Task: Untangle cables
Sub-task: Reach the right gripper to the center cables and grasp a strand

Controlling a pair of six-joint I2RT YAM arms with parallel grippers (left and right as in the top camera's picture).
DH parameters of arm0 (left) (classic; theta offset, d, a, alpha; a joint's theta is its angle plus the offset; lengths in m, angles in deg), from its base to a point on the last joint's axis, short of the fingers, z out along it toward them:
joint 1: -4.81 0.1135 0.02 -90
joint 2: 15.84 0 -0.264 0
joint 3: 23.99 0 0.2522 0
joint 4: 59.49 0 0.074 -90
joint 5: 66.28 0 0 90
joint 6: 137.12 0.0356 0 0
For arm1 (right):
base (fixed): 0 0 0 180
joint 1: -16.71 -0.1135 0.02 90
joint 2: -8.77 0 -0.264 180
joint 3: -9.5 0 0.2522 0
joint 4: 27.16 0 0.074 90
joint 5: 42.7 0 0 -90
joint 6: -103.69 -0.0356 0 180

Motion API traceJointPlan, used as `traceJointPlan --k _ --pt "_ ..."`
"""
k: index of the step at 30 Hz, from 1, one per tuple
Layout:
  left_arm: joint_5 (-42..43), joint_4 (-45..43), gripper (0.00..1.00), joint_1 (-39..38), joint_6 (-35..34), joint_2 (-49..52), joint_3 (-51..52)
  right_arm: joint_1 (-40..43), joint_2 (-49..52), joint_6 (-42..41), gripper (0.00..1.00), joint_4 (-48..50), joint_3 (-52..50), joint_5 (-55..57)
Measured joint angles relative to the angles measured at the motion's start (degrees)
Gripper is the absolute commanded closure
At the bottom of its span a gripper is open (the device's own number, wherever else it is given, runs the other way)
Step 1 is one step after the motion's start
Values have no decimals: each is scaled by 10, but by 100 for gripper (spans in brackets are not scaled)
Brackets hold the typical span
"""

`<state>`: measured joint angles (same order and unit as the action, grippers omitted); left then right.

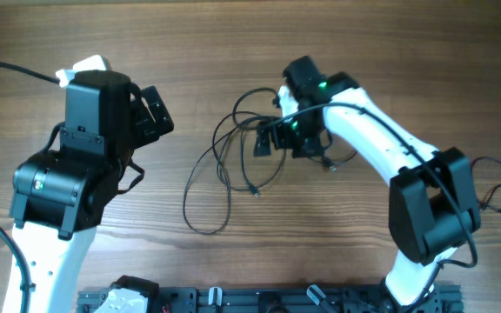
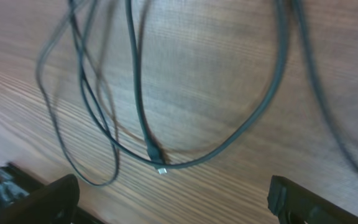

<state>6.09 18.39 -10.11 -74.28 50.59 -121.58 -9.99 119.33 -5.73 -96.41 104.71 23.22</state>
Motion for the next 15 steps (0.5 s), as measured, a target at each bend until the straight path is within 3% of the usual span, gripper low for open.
traceJointPlan --k 5,15 --pt "0 0 0 0 0 0 0 -20 0 -87 0 73 -72 7" --pt "0 0 0 0 0 0 0 -26 -13 -141 0 271 -185 -120"
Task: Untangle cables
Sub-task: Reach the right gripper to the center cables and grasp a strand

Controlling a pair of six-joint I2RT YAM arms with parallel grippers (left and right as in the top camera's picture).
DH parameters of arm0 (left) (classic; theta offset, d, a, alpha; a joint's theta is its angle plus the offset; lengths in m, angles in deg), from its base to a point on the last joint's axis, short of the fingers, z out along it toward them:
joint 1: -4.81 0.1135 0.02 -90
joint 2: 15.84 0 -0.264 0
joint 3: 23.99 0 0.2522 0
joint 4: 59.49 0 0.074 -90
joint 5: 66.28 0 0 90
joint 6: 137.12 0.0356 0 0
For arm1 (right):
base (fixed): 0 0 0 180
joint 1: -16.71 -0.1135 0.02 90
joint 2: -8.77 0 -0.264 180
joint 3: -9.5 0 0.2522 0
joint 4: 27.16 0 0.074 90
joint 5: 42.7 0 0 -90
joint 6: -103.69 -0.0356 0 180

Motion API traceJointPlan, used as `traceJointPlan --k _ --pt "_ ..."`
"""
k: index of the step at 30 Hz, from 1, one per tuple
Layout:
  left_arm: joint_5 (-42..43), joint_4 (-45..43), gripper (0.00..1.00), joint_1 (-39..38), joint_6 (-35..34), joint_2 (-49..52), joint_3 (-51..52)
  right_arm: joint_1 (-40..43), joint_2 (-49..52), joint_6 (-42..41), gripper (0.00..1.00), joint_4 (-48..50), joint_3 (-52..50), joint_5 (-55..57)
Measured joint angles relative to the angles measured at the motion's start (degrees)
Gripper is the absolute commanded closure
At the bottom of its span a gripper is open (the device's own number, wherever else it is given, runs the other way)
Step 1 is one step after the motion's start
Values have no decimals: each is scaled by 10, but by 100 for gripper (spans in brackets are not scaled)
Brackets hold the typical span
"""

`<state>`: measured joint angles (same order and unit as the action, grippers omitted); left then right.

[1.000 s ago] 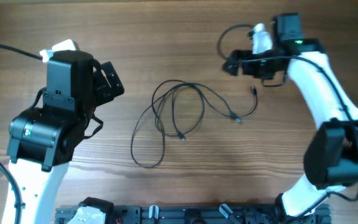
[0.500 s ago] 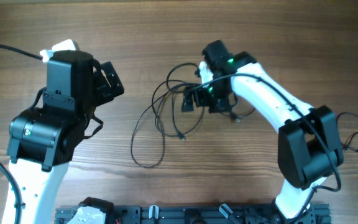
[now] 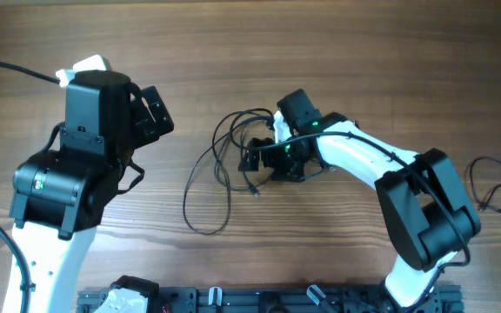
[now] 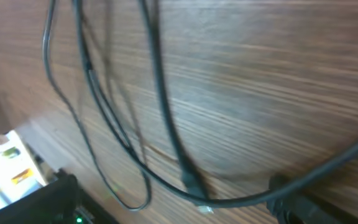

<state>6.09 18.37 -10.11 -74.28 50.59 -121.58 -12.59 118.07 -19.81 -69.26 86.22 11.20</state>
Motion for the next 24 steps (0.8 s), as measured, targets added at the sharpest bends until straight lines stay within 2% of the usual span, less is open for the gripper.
traceJointPlan --k 2,5,6,7,8,9,16,24 --pt "0 0 0 0 0 0 0 -7 -2 -11 1 37 -15 -15" --pt "0 0 0 0 0 0 0 -14 -4 -46 28 108 -38 -29" --pt "0 0 0 0 0 0 0 -14 -3 -59 39 129 -45 -25" --pt "0 0 0 0 0 0 0 -14 0 -80 66 174 -59 -15" --pt "0 0 0 0 0 0 0 -14 3 -88 84 184 -61 -6" --pt "0 0 0 0 0 0 0 -14 4 -96 96 201 -65 1" --pt "0 0 0 0 0 0 0 -14 5 -129 95 287 -67 33" --pt "0 0 0 0 0 0 0 -14 -7 -120 95 270 -61 40"
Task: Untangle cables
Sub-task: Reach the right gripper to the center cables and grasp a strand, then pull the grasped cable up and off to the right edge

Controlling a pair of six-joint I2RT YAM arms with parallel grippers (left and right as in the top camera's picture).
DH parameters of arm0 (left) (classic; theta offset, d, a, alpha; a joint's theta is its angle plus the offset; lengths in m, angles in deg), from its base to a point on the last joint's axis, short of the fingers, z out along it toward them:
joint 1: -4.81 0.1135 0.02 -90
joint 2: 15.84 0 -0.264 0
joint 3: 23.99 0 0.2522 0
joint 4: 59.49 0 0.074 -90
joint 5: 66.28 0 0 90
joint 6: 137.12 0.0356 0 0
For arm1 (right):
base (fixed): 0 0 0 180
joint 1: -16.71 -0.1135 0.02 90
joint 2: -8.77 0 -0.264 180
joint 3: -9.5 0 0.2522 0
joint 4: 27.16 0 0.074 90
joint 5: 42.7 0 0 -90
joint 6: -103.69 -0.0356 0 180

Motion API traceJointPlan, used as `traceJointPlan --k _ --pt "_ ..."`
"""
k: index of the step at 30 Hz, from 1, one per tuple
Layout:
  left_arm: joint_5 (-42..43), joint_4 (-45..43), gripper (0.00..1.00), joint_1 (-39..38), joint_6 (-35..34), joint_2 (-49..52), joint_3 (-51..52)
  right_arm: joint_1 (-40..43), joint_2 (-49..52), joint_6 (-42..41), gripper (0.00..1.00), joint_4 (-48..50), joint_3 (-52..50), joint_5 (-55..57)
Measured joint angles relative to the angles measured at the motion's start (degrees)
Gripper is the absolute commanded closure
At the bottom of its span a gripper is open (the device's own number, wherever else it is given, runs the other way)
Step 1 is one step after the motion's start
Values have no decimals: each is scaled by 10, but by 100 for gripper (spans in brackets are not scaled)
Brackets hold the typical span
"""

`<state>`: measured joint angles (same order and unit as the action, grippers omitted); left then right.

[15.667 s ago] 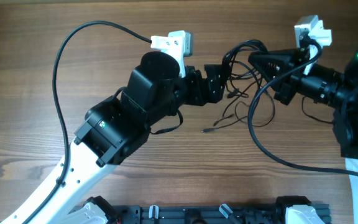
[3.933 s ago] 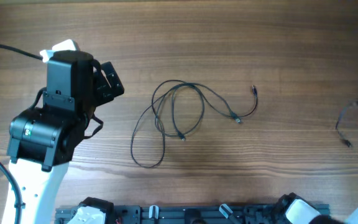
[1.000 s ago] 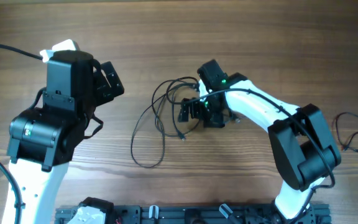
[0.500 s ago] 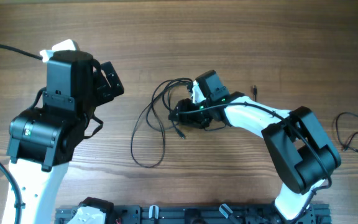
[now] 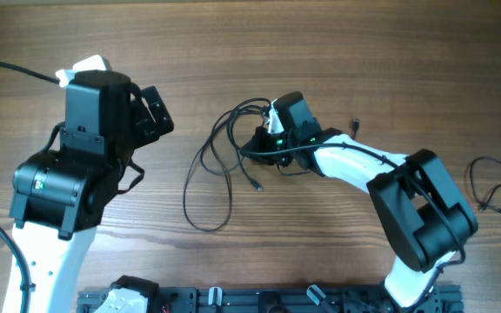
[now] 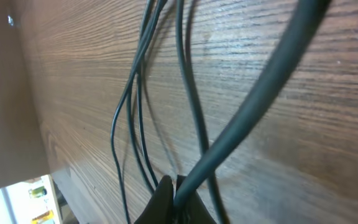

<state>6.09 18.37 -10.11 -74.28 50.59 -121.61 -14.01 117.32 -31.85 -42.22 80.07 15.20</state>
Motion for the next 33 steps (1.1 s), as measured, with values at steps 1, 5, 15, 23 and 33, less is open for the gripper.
traceJointPlan --k 1,5,15,23,33 --pt "0 0 0 0 0 0 0 0 -10 4 95 -5 0 3" --pt "0 0 0 0 0 0 0 0 -138 42 95 -40 2 42" --pt "0 0 0 0 0 0 0 2 -480 99 95 -58 12 249" --pt "0 0 0 0 0 0 0 73 -559 101 95 -60 48 393" --pt "0 0 0 0 0 0 0 222 -498 175 96 -120 226 423"
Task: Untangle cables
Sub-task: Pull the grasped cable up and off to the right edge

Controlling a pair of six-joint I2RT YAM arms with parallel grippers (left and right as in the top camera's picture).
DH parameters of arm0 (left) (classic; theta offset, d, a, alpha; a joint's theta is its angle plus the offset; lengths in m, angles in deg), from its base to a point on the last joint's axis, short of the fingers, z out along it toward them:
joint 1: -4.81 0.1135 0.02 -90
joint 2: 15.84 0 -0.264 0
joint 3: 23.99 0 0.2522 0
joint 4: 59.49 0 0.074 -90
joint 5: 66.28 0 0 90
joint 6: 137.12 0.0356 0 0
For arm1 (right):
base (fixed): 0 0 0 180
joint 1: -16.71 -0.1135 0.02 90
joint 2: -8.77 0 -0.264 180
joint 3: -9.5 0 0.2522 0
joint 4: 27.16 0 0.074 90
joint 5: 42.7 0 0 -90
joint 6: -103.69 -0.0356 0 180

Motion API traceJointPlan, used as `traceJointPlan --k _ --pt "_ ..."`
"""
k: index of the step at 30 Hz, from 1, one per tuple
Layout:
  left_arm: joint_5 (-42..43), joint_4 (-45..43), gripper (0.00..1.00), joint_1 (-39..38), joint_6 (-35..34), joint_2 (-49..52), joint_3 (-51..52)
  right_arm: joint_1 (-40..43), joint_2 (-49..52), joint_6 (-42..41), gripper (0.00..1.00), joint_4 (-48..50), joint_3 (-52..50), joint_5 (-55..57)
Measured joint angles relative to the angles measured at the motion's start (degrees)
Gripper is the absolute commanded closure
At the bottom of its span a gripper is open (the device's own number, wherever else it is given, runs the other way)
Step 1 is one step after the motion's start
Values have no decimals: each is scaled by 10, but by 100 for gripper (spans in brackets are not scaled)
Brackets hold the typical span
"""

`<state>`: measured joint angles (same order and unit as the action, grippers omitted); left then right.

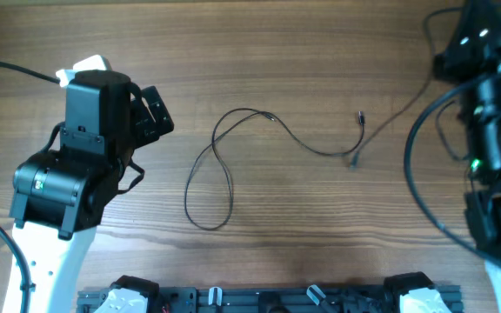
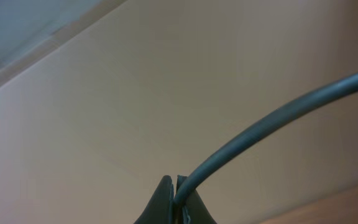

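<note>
A thin black cable (image 1: 224, 156) lies on the wooden table (image 1: 320, 226), with a loop at the left and a strand running right to a small plug (image 1: 360, 115). Another thin strand (image 1: 394, 120) slants from the table up toward my raised right arm (image 1: 485, 61) at the far right. In the right wrist view my right gripper (image 2: 176, 186) is shut on a dark cable (image 2: 272, 118), held in the air against a plain wall. My left gripper (image 1: 153, 111) hovers at the left, away from the cables; its jaws are unclear.
A thick dark cable arc (image 1: 411, 174) hangs by the right arm, close to the camera. A white object (image 1: 90, 64) sits behind the left arm. A black rail (image 1: 259, 300) runs along the near table edge.
My right gripper, then shut on a cable in the tangle at mid table, is now raised at the far right, still holding it. The bundle has come apart into a spread-out strand and loop.
My right gripper first hung open over the tangled cables at mid table, then sat lower beside them. It was then shut on one cable in the bundle. Now it holds that cable high at the right, and the rest lies stretched out. The left arm stayed still.
</note>
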<state>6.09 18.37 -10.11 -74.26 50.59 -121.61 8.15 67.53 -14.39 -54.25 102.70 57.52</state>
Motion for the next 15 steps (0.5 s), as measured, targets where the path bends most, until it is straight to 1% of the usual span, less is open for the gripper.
traceJointPlan --k 4,10,12,15 --pt "0 0 0 0 0 0 0 67 58 40 95 -43 68 13" --pt "0 0 0 0 0 0 0 196 145 83 95 -68 134 81" --pt "0 0 0 0 0 0 0 243 171 85 96 -65 141 89" --pt "0 0 0 0 0 0 0 300 201 82 95 -32 141 94"
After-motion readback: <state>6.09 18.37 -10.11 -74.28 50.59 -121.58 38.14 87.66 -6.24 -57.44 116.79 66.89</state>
